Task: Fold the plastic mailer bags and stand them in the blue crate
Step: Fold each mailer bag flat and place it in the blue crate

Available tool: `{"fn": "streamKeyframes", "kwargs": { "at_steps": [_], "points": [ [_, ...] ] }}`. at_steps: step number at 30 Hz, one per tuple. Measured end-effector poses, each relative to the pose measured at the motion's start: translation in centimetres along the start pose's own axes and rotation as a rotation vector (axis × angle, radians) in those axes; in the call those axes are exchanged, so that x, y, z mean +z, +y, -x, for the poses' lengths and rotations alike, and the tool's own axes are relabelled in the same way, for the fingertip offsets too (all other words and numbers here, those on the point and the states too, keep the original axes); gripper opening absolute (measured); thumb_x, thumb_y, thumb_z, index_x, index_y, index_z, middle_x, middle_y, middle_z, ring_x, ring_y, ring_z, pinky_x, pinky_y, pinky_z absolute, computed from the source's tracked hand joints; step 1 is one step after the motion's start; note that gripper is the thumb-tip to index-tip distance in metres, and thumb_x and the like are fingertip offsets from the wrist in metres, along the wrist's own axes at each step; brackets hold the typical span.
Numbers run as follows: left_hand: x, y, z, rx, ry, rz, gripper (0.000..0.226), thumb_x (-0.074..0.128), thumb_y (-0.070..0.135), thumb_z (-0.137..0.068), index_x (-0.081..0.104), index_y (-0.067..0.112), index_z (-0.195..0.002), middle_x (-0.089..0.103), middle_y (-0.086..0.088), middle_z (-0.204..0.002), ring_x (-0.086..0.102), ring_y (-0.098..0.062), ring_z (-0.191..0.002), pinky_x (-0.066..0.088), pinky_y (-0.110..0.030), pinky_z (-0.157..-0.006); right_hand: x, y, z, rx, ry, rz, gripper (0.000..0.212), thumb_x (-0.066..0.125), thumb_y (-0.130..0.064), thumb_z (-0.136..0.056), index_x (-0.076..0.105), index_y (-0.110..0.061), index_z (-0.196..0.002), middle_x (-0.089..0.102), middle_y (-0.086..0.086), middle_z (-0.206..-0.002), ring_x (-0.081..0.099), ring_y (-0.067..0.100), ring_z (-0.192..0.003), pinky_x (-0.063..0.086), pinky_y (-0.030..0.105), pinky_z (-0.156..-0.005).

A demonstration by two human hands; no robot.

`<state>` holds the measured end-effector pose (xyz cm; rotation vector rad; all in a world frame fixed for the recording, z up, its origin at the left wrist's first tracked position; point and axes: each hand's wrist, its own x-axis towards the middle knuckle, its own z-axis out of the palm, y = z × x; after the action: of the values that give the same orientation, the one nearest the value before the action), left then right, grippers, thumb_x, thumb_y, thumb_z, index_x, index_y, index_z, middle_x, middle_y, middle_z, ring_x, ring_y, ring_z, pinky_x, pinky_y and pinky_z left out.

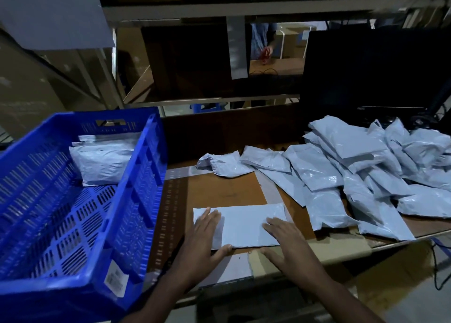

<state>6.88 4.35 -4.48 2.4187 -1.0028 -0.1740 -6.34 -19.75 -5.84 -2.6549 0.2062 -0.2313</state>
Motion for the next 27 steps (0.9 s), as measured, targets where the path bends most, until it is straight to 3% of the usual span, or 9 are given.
{"fn": "streamKeyframes", "kwargs": {
  "at_steps": [4, 8, 11, 13, 15, 18, 21, 25, 27],
  "points": [
    [-0.2, 0.3, 1.0, -0.01, 0.001, 0.029, 0.093, 0.06, 0.074, -0.084, 0.024, 0.032, -0.159, 0.017, 0.024, -0.161, 0.011, 0.002, -0.151, 0.015, -0.027, -0.125, -0.6, -0.3, -0.6, 0.032, 0.087, -0.023, 0.047, 0.064, -0.054, -0.09, 0.058, -0.039, -0.134, 0.053, -0.022, -0.141, 0.042, -0.003, -0.133, 0.038, 0.037, -0.113],
    [-2.4, 1.4, 0.4, 0.007, 0.156, -0.017, 0.057, 0.072, 0.036, -0.087, 0.05, 0.037, -0.14, 0.044, 0.025, -0.132, 0.051, -0.001, -0.121, 0.046, -0.02, -0.093, -3.2, -1.8, -1.7, 0.097, 0.187, -0.121, 0.04, 0.047, -0.06, -0.096, 0.065, -0.037, -0.123, 0.066, -0.022, -0.12, 0.058, 0.0, -0.111, 0.05, 0.036, -0.095],
    [-4.6, 2.0, -0.5, -0.064, 0.338, 0.058, 0.039, 0.077, 0.018, -0.085, 0.066, 0.038, -0.116, 0.057, 0.023, -0.107, 0.06, 0.0, -0.096, 0.054, -0.026, -0.077, -5.8, -3.1, -2.7, 0.145, 0.203, -0.247, 0.047, 0.045, -0.067, -0.091, 0.059, -0.04, -0.127, 0.065, -0.023, -0.115, 0.06, -0.002, -0.103, 0.054, 0.032, -0.086],
    [-5.7, 2.4, -1.1, -0.17, 0.396, 0.172, 0.043, 0.08, 0.024, -0.085, 0.064, 0.039, -0.122, 0.061, 0.023, -0.111, 0.061, 0.002, -0.1, 0.058, -0.026, -0.077, -7.0, -3.5, -3.4, 0.158, 0.195, -0.315, 0.046, 0.066, -0.055, -0.088, 0.052, -0.043, -0.13, 0.059, -0.025, -0.111, 0.058, -0.003, -0.1, 0.053, 0.027, -0.081],
    [-6.1, 2.5, -1.6, -0.251, 0.409, 0.28, 0.066, 0.085, 0.031, -0.08, 0.053, 0.04, -0.137, 0.061, 0.014, -0.128, 0.059, -0.005, -0.114, 0.061, -0.032, -0.083, -7.4, -3.3, -4.1, 0.186, 0.236, -0.337, 0.061, 0.079, -0.038, -0.083, 0.048, -0.043, -0.134, 0.061, -0.019, -0.111, 0.061, 0.004, -0.095, 0.054, 0.029, -0.08],
    [-6.3, 2.5, -2.3, -0.322, 0.421, 0.329, 0.094, 0.09, 0.034, -0.072, 0.038, 0.034, -0.15, 0.052, 0.001, -0.149, 0.053, -0.019, -0.132, 0.049, -0.032, -0.099, -7.1, -3.1, -5.2, 0.255, 0.278, -0.311, 0.069, 0.078, -0.03, -0.085, 0.042, -0.036, -0.143, 0.059, -0.012, -0.119, 0.061, 0.015, -0.093, 0.052, 0.035, -0.084],
    [-6.1, 2.4, -2.9, -0.393, 0.408, 0.353, 0.104, 0.093, 0.032, -0.069, 0.033, 0.027, -0.154, 0.049, -0.004, -0.151, 0.05, -0.025, -0.135, 0.046, -0.033, -0.102, -6.0, -2.7, -6.1, 0.278, 0.245, -0.191, 0.064, 0.068, -0.037, -0.092, 0.035, -0.032, -0.147, 0.056, -0.009, -0.128, 0.061, 0.019, -0.105, 0.048, 0.034, -0.084],
    [-4.7, 2.1, -2.8, -0.408, 0.269, 0.041, 0.104, 0.089, 0.044, -0.072, 0.028, 0.028, -0.155, 0.044, 0.0, -0.154, 0.048, -0.022, -0.136, 0.049, -0.035, -0.1, -4.0, -2.2, -6.3, 0.264, 0.124, 0.16, 0.056, 0.066, -0.034, -0.091, 0.045, -0.022, -0.141, 0.052, 0.001, -0.133, 0.056, 0.023, -0.113, 0.052, 0.038, -0.082],
    [-4.0, 2.2, -2.6, -0.326, 0.304, -0.1, 0.097, 0.083, 0.045, -0.08, 0.026, 0.028, -0.156, 0.031, 0.004, -0.161, 0.036, -0.018, -0.145, 0.045, -0.035, -0.109, -3.2, -2.4, -6.3, 0.177, 0.163, 0.295, 0.049, 0.074, -0.027, -0.083, 0.058, -0.016, -0.129, 0.058, 0.006, -0.13, 0.056, 0.026, -0.112, 0.054, 0.039, -0.081]
  ]
}}
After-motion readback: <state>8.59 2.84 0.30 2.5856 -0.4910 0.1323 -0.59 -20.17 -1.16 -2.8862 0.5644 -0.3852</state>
